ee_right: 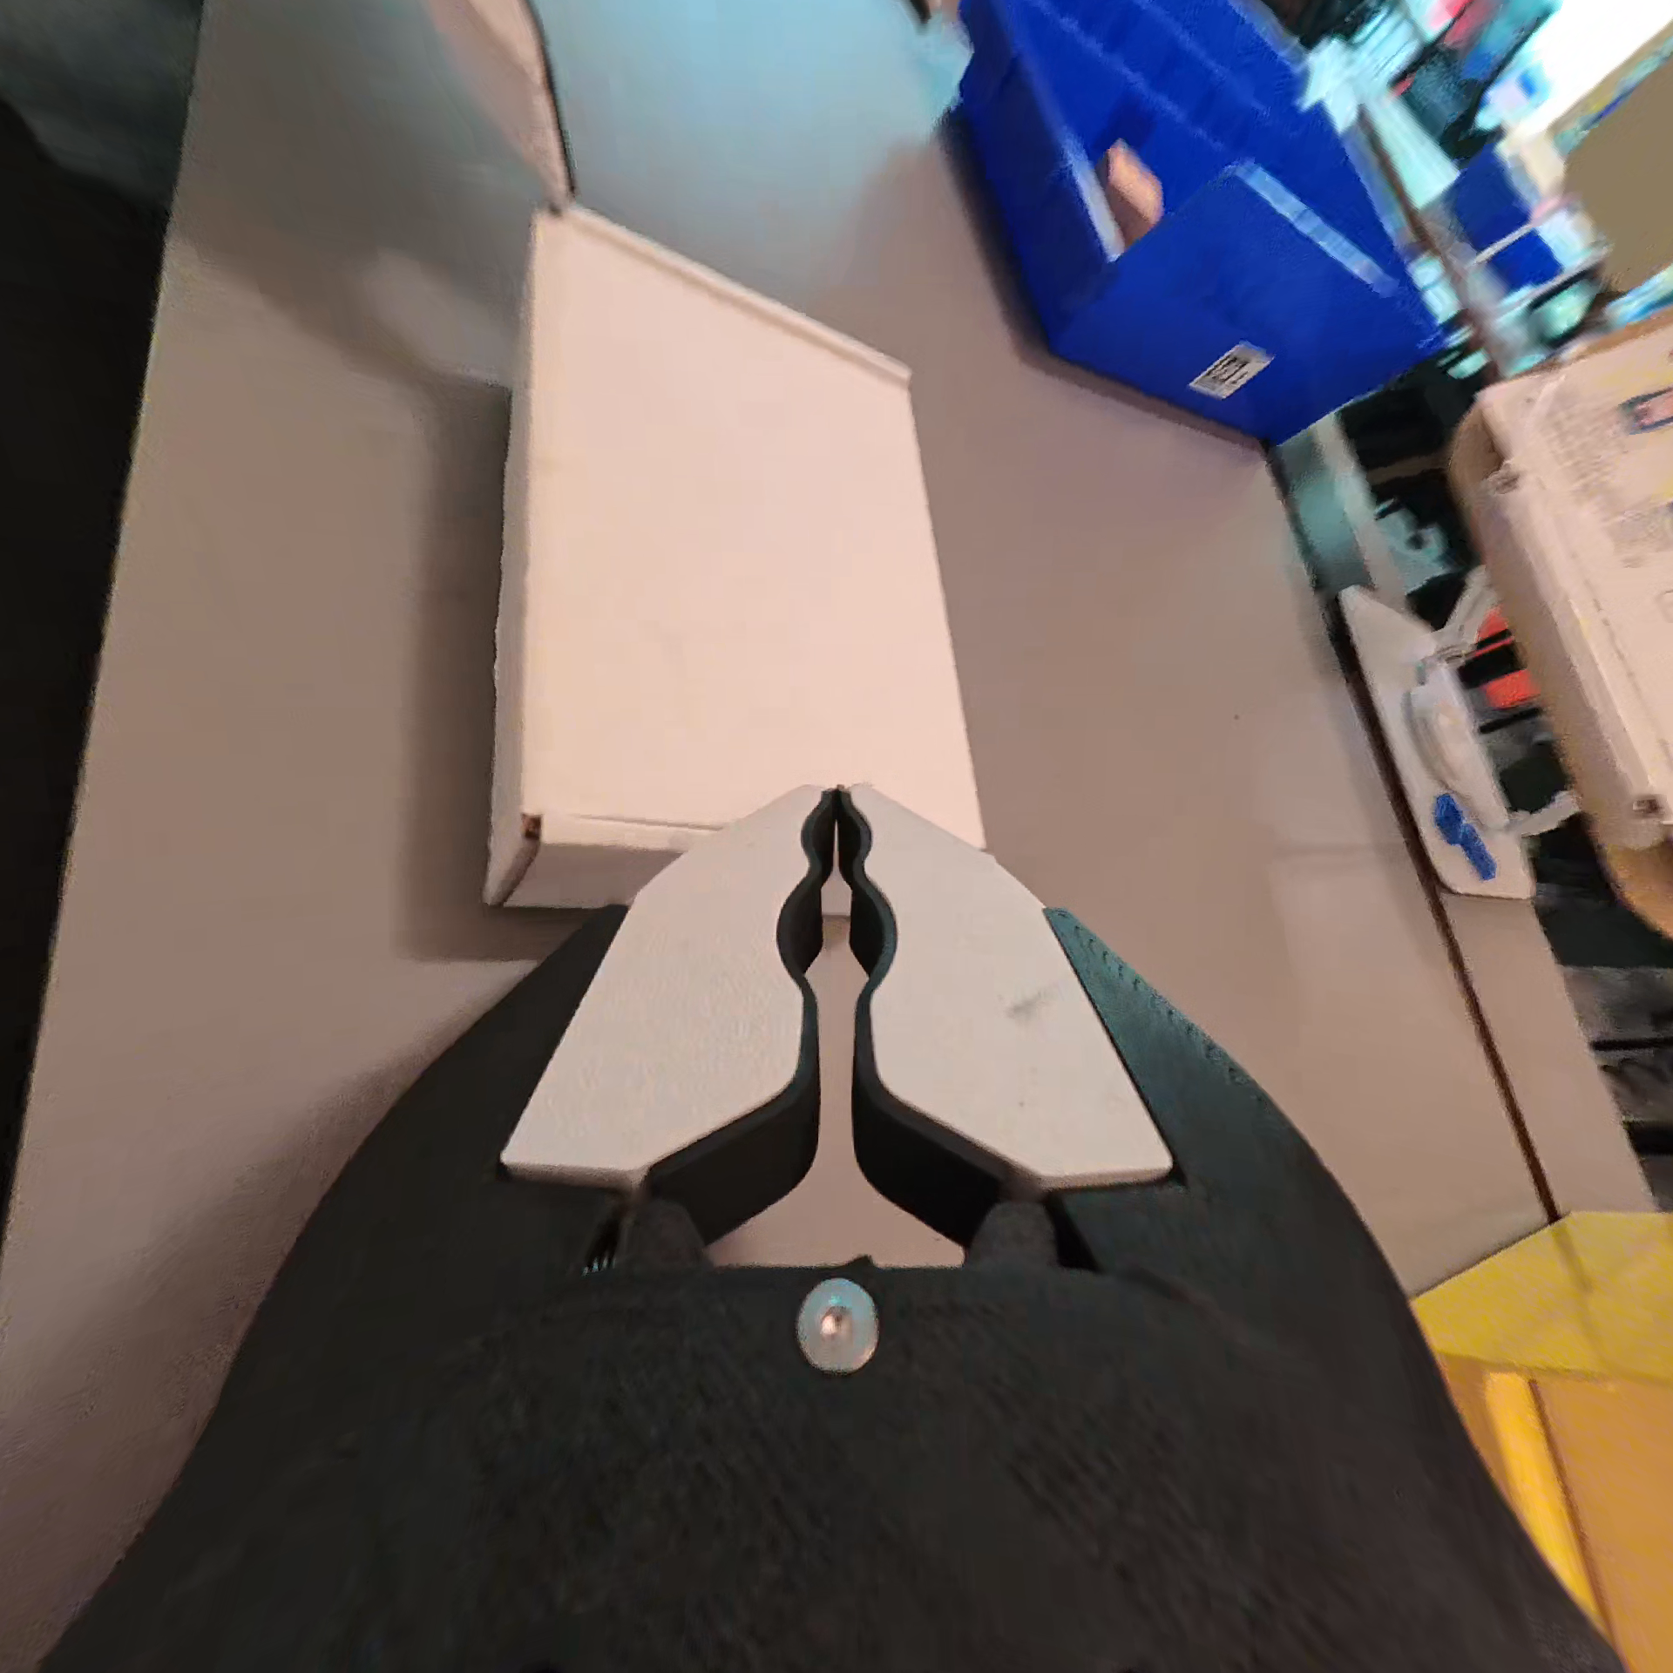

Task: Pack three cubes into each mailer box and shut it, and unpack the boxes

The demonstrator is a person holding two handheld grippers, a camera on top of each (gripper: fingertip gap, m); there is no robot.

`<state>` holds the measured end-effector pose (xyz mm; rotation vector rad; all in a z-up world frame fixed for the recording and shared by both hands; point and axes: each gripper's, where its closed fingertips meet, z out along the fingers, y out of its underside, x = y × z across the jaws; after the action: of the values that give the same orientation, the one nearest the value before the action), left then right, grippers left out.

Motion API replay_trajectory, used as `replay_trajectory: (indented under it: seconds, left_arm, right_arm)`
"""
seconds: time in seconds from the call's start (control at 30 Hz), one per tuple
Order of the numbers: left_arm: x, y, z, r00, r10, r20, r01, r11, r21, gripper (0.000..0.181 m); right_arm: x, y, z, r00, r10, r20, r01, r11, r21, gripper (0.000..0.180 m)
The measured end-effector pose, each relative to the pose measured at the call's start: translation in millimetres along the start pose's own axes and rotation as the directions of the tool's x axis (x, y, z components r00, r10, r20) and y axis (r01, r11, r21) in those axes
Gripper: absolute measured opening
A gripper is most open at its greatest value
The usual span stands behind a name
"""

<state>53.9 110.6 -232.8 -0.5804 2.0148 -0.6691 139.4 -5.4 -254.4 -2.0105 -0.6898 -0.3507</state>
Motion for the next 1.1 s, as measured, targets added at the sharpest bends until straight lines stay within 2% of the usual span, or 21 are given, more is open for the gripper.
replay_trajectory:
  seconds: [0.03, 0.1, 0.17, 0.3, 0.43, 0.57, 0.63, 0.77, 0.83, 0.93, 1.03, 1.1]
  left_arm:
    - [-0.2, 2.1, -1.8, 0.998, 0.059, 0.022, -0.059, 0.998, 0.014, 0.089]
    - [2.0, 15.3, -2.4, 0.991, 0.135, 0.003, -0.135, 0.989, -0.066, 0.09]
    - [6.0, 21.6, -2.4, 0.988, 0.144, -0.055, -0.15, 0.982, -0.116, 0.102]
    - [3.9, 10.6, 2.8, 0.977, 0.199, -0.078, -0.204, 0.977, -0.069, 0.104]
    - [-5.2, 7.5, 20.8, 0.917, 0.394, -0.065, -0.399, 0.913, -0.09, 0.108]
    - [2.3, 14.2, 40.1, 0.837, 0.523, -0.159, -0.542, 0.832, -0.114, 0.11]
    - [5.3, 17.8, 47.5, 0.816, 0.547, -0.187, -0.572, 0.812, -0.12, 0.11]
    - [9.7, 16.5, 57.0, 0.841, 0.505, -0.193, -0.53, 0.84, -0.112, 0.107]
    - [10.6, 16.1, 58.8, 0.854, 0.489, -0.18, -0.511, 0.852, -0.112, 0.102]
    - [11.7, 17.2, 58.3, 0.86, 0.481, -0.168, -0.501, 0.858, -0.109, 0.096]
    - [9.6, 20.4, 56.6, 0.857, 0.487, -0.168, -0.509, 0.852, -0.124, 0.095]
    - [6.8, 22.5, 56.0, 0.853, 0.495, -0.164, -0.516, 0.845, -0.136, 0.096]
  right_arm:
    - [1.2, -0.7, 1.5, 1.0, -0.012, -0.017, 0.012, 1.0, 0.014, 0.0]
    - [0.7, 0.1, 1.5, 0.999, 0.033, -0.003, -0.032, 0.999, 0.018, 0.0]
    - [-0.1, 2.6, -0.8, 0.997, 0.073, 0.02, -0.073, 0.997, 0.009, 0.0]
    - [1.0, 7.5, -5.8, 0.994, 0.104, 0.03, -0.105, 0.994, 0.037, 0.0]
    - [2.0, 12.4, -11.1, 0.982, 0.177, 0.061, -0.182, 0.98, 0.077, 0.0]
    - [4.0, 18.4, -17.4, 0.98, 0.19, 0.06, -0.195, 0.977, 0.085, 0.0]
    - [4.9, 21.4, -20.6, 0.976, 0.21, 0.062, -0.215, 0.972, 0.095, 0.0]
    - [5.1, 23.3, -23.4, 0.964, 0.255, 0.08, -0.264, 0.954, 0.143, 0.0]
    - [6.7, 24.0, -25.4, 0.983, 0.175, 0.048, -0.18, 0.975, 0.128, 0.0]
    - [18.8, 22.2, -34.5, 0.992, -0.065, -0.108, 0.073, 0.995, 0.072, 0.0]
    - [20.0, 15.9, -42.5, 0.969, -0.182, -0.164, 0.194, 0.979, 0.057, 0.0]
    - [12.5, 15.6, -44.2, 0.961, -0.231, -0.149, 0.24, 0.97, 0.04, 0.0]
